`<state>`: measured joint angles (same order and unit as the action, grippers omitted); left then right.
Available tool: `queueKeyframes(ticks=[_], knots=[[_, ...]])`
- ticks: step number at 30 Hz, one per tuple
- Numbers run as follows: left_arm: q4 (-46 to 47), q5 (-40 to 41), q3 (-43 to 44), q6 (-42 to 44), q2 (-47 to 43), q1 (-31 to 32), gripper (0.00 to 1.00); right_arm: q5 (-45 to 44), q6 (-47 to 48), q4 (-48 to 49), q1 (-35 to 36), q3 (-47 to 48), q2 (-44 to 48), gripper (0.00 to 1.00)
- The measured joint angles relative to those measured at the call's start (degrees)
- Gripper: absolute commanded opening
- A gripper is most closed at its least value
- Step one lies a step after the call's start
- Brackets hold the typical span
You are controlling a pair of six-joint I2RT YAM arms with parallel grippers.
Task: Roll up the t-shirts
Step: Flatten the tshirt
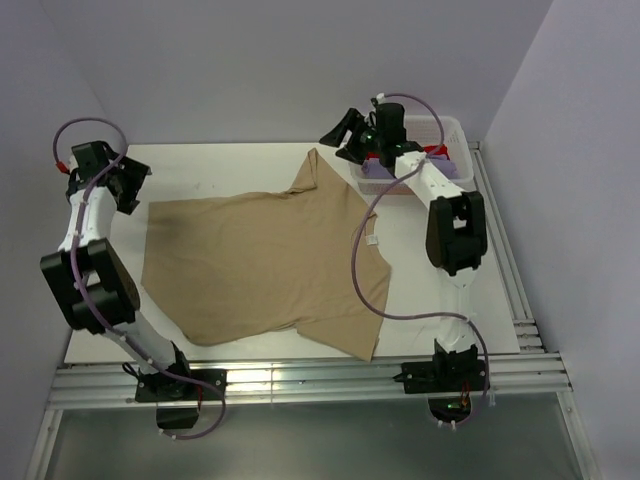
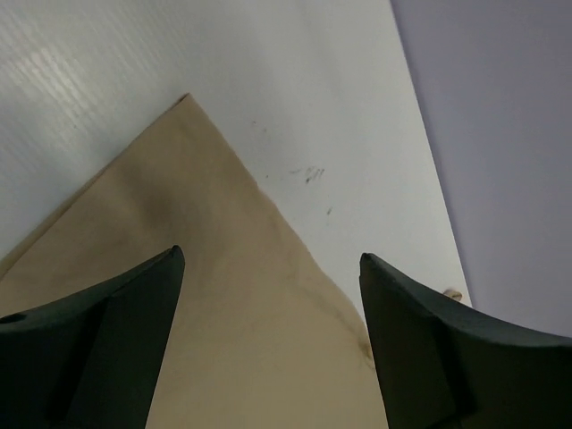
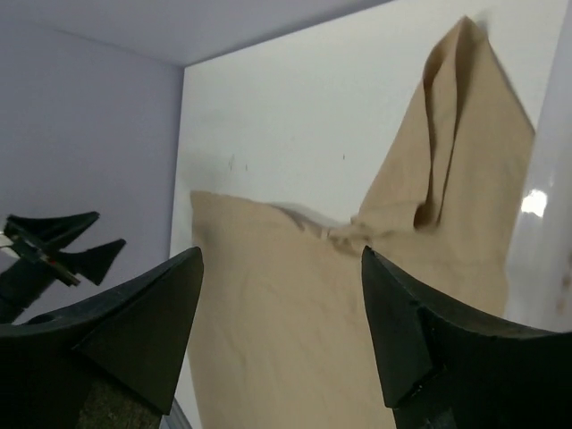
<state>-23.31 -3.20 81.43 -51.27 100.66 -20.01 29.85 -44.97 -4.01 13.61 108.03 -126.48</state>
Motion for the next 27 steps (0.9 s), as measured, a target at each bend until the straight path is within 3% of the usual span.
queueKeyframes(ticks=[2, 8, 12, 16, 20, 27], knots=[[0.0, -0.1, -2.8, 0.6, -5.2, 0.0, 0.84, -1.0, 2.6, -1.5, 0.0, -5.1, 5.7, 0.75], [3.6, -1.6, -17.9, 1.0, -21.5, 0.0, 0.77, -6.7, 9.2, -3.6, 0.6, -20.4, 25.5, 0.54], [5.5, -2.6, -29.2, 1.1, -26.4, 0.0, 0.75, -10.8, 11.9, -4.7, 1.9, -30.7, 33.7, 0.45], [6.4, -3.9, -36.0, 1.1, -26.5, 0.0, 0.68, -15.3, 13.4, -6.3, 4.1, -39.0, 34.0, 0.43], [7.7, -4.5, -39.3, 1.2, -26.1, 0.3, 0.69, -19.2, 13.3, -8.3, 8.5, -46.1, 32.7, 0.44], [11.9, -4.0, -40.3, 1.2, -21.8, 2.0, 0.68, -24.0, 12.1, -9.0, 15.9, -49.3, 28.0, 0.30]])
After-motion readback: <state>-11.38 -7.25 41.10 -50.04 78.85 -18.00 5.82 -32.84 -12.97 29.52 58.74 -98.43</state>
